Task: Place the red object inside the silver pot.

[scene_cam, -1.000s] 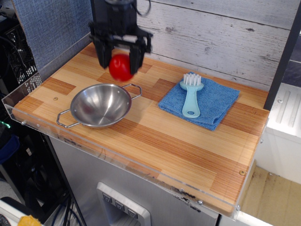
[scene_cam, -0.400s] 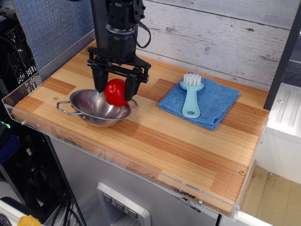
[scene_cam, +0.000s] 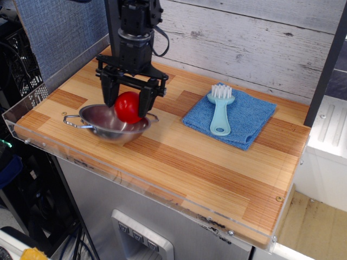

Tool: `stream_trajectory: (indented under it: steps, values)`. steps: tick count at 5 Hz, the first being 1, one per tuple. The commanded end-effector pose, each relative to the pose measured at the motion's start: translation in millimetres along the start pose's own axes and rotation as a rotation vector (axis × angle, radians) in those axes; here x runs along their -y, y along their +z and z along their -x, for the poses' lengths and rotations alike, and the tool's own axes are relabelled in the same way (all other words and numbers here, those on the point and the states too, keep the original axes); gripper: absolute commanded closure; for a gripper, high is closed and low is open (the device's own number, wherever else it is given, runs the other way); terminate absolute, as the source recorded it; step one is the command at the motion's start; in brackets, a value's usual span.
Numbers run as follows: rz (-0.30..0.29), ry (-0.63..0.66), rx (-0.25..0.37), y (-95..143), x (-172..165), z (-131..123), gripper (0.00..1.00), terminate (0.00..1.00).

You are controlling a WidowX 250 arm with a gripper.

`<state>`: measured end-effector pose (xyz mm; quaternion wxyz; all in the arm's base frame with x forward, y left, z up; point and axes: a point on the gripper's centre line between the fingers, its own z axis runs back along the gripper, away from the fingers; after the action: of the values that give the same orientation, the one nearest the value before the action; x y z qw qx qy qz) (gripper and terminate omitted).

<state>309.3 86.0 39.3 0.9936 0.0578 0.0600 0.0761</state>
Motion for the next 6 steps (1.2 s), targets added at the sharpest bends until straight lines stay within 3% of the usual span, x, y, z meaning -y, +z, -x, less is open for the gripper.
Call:
stream_trajectory:
  steps: [1, 3, 6]
  values:
    - [0.02, -0.017, 0.105, 33, -6, 11, 1.0, 0.0]
    - [0.053, -0.027, 0.138, 43, -11, 19, 1.0, 0.0]
    - [0.036, 0.042, 0.056, 26, -20, 22, 1.0, 0.0]
